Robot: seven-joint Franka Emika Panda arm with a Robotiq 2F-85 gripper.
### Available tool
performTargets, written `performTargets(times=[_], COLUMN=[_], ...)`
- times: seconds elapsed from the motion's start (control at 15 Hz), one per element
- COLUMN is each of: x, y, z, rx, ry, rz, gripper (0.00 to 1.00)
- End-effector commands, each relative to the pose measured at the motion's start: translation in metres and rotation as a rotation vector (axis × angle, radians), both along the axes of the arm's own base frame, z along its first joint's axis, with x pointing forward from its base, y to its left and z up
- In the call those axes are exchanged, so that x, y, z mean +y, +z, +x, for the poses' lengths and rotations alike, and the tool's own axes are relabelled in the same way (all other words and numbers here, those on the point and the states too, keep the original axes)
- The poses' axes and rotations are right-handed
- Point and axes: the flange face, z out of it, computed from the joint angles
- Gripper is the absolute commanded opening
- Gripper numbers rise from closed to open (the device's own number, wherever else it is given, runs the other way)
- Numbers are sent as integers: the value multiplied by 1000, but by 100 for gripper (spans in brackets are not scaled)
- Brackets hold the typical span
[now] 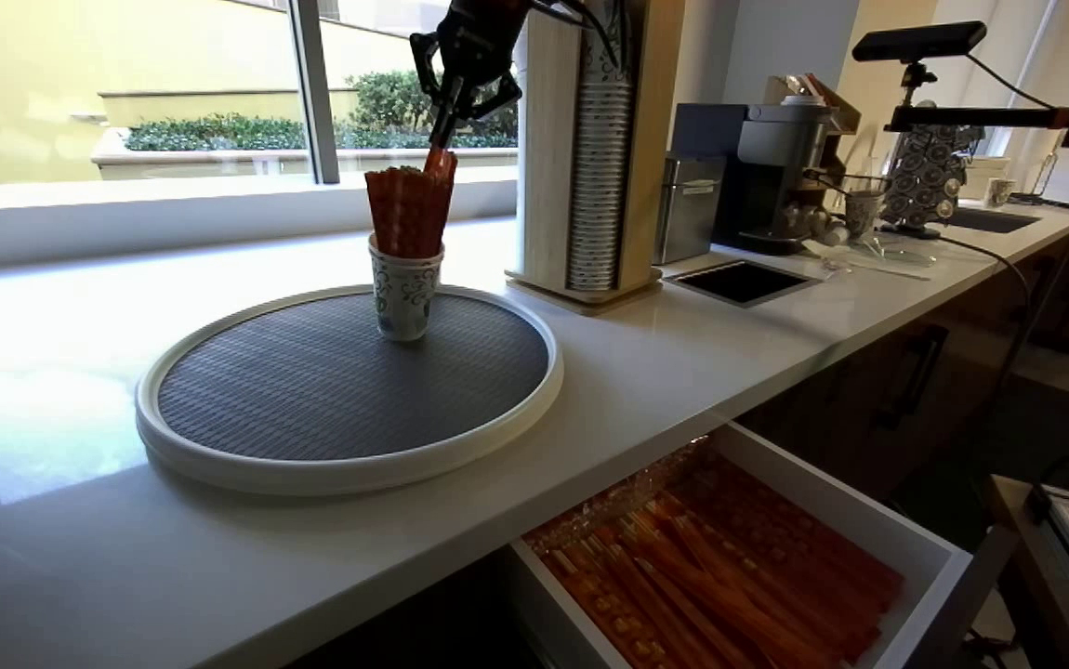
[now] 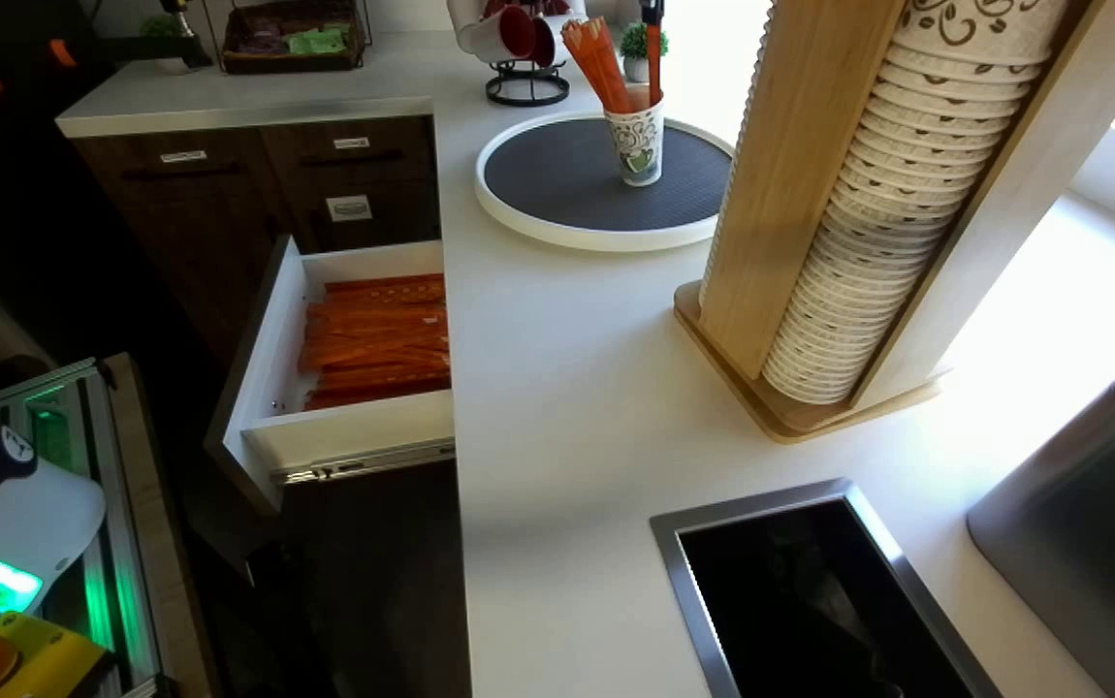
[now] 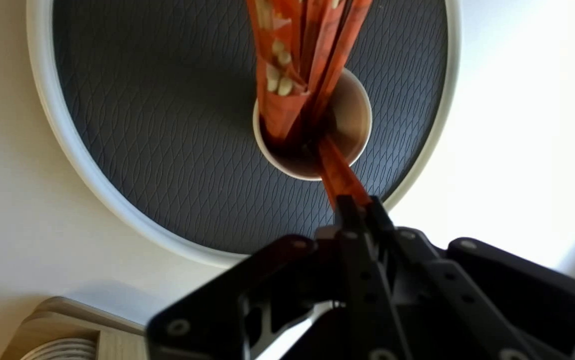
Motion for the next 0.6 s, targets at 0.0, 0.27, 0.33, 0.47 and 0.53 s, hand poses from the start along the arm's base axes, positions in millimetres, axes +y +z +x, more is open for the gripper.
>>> performTargets(times=[0.0,0.27,0.33,0.47,0.53], x=[-5,-13,-15,-18,-20], y=[-1,-5,-6,-8,-9], z=[4,3,3,3,3], rx=[-22,-10,-4,1,3], ry=[-13,-29,-35,-40,-43], rz=[-3,18,25,28,30], gripper=[2,2,2,2,2])
